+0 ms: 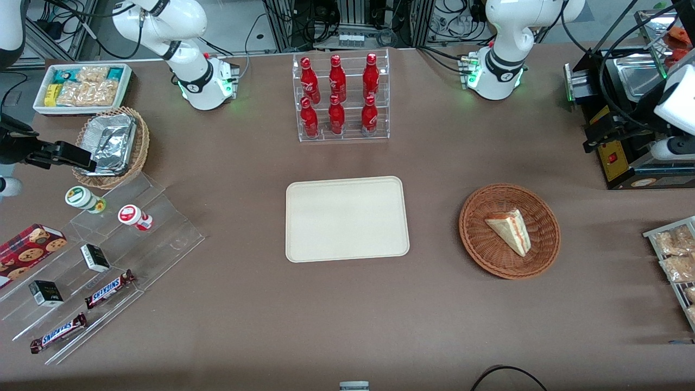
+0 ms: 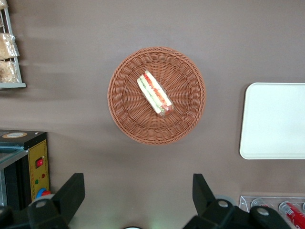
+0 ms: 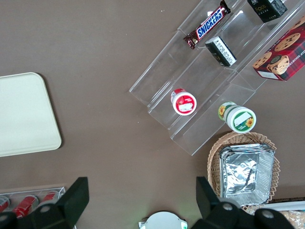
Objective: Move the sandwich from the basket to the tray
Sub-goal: 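Move the left gripper toward the wicker basket with the sandwich, then lower the open left gripper over the wrapped sandwich in the basket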
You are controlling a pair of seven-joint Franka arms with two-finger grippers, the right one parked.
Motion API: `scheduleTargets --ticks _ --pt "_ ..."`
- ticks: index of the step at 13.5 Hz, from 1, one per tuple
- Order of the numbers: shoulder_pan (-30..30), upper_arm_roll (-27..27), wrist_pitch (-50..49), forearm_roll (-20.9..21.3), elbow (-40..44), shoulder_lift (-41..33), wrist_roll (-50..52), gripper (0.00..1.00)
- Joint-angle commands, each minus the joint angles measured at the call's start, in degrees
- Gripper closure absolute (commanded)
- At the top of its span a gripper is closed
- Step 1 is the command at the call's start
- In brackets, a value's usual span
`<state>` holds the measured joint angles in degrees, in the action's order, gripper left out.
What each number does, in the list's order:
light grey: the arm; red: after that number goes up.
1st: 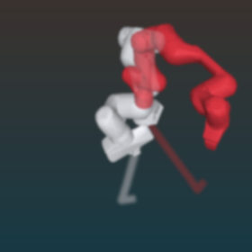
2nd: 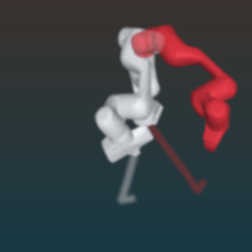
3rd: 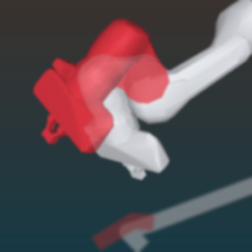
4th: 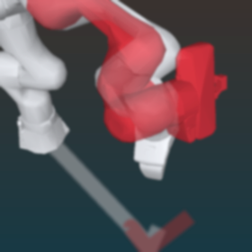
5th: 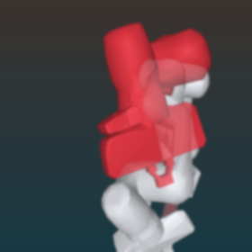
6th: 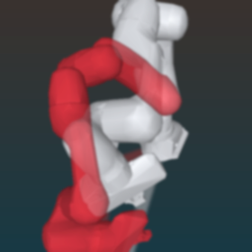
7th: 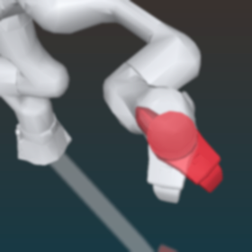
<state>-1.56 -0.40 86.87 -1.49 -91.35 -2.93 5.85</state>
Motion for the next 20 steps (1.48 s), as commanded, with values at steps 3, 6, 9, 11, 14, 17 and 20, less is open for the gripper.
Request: scheduleTargets --ticks 3,6,9,11,14,17,20 --pt "-0.90 0.23 0.49 -0.18 0.65 0.38 0.48 0.00" --pt "-0.90 0.05 2.94 0.26 -0.75 1.69 0.65 0.00" --pt "-0.90 -0.65 11.08 0.97 -7.93 1.88 1.35 0.00" --pt "-0.90 -1.35 20.31 0.97 -15.40 1.35 5.64 0.00" --pt "-0.90 -2.32 36.21 0.97 -26.82 -0.05 17.75 0.00" --pt "-0.90 -3.38 47.39 0.97 -34.75 0.46 27.69 0.00" --pt "-0.90 -3.55 48.30 1.06 -36.35 2.48 31.24 0.00"
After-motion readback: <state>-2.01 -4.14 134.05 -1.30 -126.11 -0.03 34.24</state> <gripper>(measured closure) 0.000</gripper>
